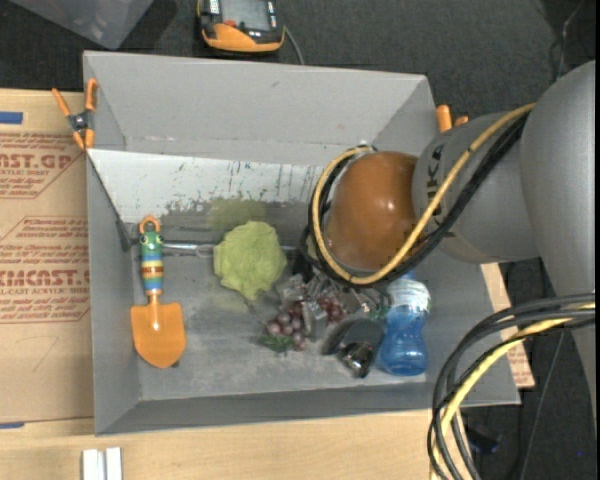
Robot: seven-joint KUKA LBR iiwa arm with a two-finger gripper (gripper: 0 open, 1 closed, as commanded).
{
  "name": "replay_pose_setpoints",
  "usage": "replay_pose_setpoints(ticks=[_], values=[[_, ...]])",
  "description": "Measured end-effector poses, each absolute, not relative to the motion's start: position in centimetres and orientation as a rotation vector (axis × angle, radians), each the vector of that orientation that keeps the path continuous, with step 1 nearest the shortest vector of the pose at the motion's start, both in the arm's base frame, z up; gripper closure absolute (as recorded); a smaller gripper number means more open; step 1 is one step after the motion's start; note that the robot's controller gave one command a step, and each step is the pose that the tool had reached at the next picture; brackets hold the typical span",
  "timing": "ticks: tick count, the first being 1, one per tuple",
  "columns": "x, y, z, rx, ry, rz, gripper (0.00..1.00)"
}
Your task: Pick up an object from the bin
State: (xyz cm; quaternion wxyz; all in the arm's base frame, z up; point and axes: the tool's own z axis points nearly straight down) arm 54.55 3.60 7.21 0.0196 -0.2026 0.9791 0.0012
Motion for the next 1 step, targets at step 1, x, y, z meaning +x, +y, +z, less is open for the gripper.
replay_pose_setpoints(ticks=[1], values=[[54.72,3.66,16.59,-0.651,3.024,0.002,1.0]])
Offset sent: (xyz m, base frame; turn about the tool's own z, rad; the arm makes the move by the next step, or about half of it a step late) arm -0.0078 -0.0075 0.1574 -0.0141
